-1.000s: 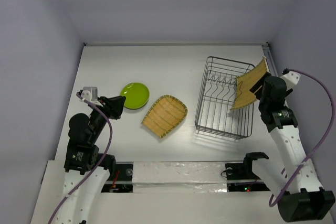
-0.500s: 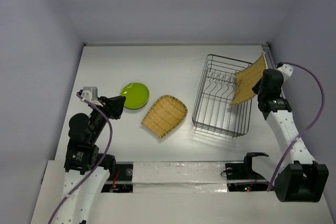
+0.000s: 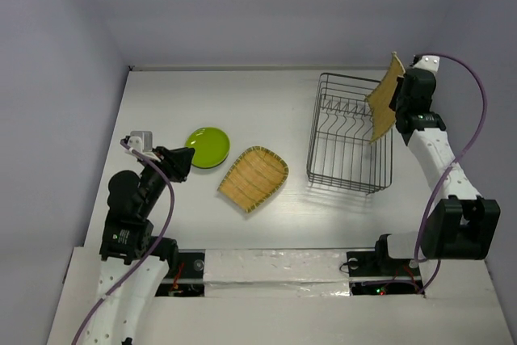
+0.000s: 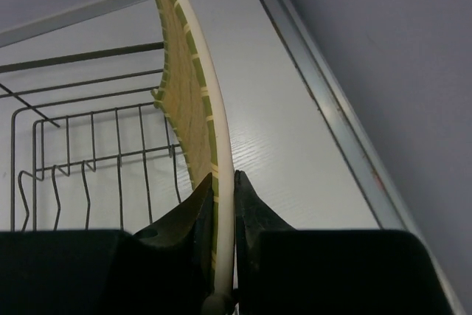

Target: Unload the plates from the dish rack

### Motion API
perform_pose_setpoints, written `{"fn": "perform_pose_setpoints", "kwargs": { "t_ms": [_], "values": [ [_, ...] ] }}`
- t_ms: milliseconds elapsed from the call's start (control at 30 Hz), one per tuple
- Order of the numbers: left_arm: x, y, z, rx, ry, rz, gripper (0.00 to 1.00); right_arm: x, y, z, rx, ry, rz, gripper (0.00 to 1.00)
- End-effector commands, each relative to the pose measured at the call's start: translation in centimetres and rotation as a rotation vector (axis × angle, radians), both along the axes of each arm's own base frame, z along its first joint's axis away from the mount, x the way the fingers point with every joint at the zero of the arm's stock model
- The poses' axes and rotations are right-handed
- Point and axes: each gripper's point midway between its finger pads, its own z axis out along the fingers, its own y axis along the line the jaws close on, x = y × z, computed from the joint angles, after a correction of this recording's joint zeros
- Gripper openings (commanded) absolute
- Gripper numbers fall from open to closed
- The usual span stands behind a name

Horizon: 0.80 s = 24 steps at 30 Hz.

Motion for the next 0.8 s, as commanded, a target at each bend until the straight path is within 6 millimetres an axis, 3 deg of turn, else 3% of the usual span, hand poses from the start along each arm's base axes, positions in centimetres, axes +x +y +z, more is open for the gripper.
{"fn": "perform_pose_setpoints", "kwargs": {
  "t_ms": [0,100,167,200,300,433,467,500,567,600,633,667,767],
  "values": [
    [0.3,-0.3,0.6,-0.002,-0.02,-0.01,0.18,1.0,0.1,11.5,-0.087,-0.277,0.035,0.0],
    [0.4,-0.2,0.4,-0.003,-0.015,-0.007,0.18,0.0,2.3,13.0,-0.07,-0.287,0.089,0.0],
    [0.4,-0.2,0.4,-0.005,-0.012,-0.006,0.18,-1.2,2.7,13.4,-0.073,-0.302,0.067,0.0],
    [0.5,-0.2,0.3,-0.005,-0.009,-0.004,0.18,-2.0,2.4,12.7,-0.087,-0.289,0.008,0.0],
    [0.7,-0.2,0.2,-0.005,-0.001,-0.001,0.18,-5.1,0.9,14.4,-0.093,-0.365,-0.114,0.0],
    [0.9,-0.2,-0.1,-0.002,0.014,0.002,0.18,-7.9,3.1,19.3,0.0,-0.532,-0.006,0.0],
    [0.9,-0.2,-0.1,0.0,0.015,0.004,0.18,-9.1,4.2,21.6,0.059,-0.603,0.054,0.0],
    [0.9,0.0,0.0,-0.003,0.011,0.013,0.18,-9.0,7.0,22.6,0.099,-0.627,0.222,0.0],
    [0.9,0.2,0.1,-0.006,0.008,0.024,0.18,-9.6,11.0,23.7,0.182,-0.631,0.419,0.0],
    [0.8,0.3,0.2,-0.007,0.003,0.033,0.19,-10.0,14.2,23.5,0.259,-0.62,0.568,0.0],
    [0.8,0.4,0.2,-0.008,0.002,0.038,0.19,-10.3,16.0,23.3,0.293,-0.609,0.639,0.0],
    [0.7,0.5,0.3,-0.011,-0.002,0.042,0.2,-10.8,18.8,22.0,0.356,-0.577,0.721,0.0],
    [0.7,0.7,0.4,-0.011,-0.005,0.053,0.22,-12.2,23.4,20.5,0.503,-0.549,0.87,0.0]
  ]
}}
